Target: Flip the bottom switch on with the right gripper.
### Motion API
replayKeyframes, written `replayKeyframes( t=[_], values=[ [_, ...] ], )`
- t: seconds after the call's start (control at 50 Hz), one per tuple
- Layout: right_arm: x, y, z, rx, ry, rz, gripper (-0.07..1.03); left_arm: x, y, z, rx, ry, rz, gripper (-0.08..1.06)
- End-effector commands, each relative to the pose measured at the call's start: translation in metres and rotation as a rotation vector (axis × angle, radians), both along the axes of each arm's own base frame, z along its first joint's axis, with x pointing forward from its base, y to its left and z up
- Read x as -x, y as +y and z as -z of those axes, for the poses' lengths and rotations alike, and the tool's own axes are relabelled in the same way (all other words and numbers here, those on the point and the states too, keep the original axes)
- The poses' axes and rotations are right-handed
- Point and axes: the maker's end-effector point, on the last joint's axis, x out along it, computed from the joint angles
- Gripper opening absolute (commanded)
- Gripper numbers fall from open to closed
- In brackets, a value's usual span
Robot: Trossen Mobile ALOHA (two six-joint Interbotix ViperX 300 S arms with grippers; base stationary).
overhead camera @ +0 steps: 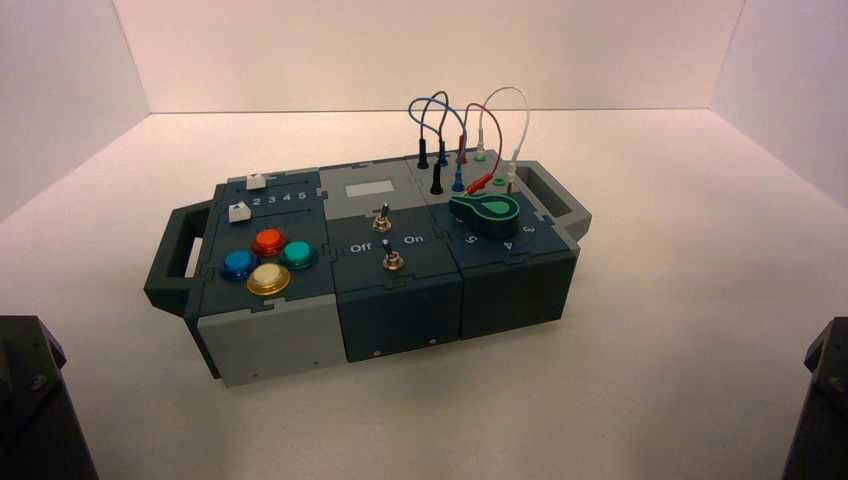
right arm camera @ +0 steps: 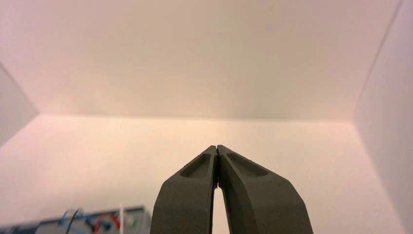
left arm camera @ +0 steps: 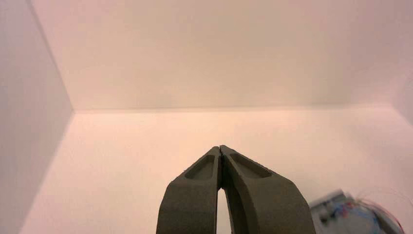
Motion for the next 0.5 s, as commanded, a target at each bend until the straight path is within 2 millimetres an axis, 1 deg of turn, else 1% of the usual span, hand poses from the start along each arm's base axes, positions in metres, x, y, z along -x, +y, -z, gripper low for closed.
replayKeyframes(
  t=[0.02,0.12,0.24,0.34,0.5],
  values=[
    [-0.005,0.016,-0.002,-0.007,0.065,-0.051,-0.03,0.000,-0.011,-0.003,-0.007,0.075,0.039,-0.03],
    [-0.001,0.033,0.011,-0.010,0.148,-0.107,-0.03,0.008,-0.022,0.007,0.004,0.180,0.075,-0.03],
    [0.007,0.048,0.020,-0.014,0.216,-0.161,-0.03,0.017,-0.034,0.015,0.011,0.266,0.113,-0.03],
    [0.014,0.055,0.027,-0.019,0.271,-0.186,-0.03,0.026,-0.045,0.019,0.034,0.328,0.142,-0.03],
    [0.024,0.060,0.038,-0.029,0.358,-0.209,-0.03,0.036,-0.060,0.025,0.059,0.415,0.178,-0.03]
  ],
)
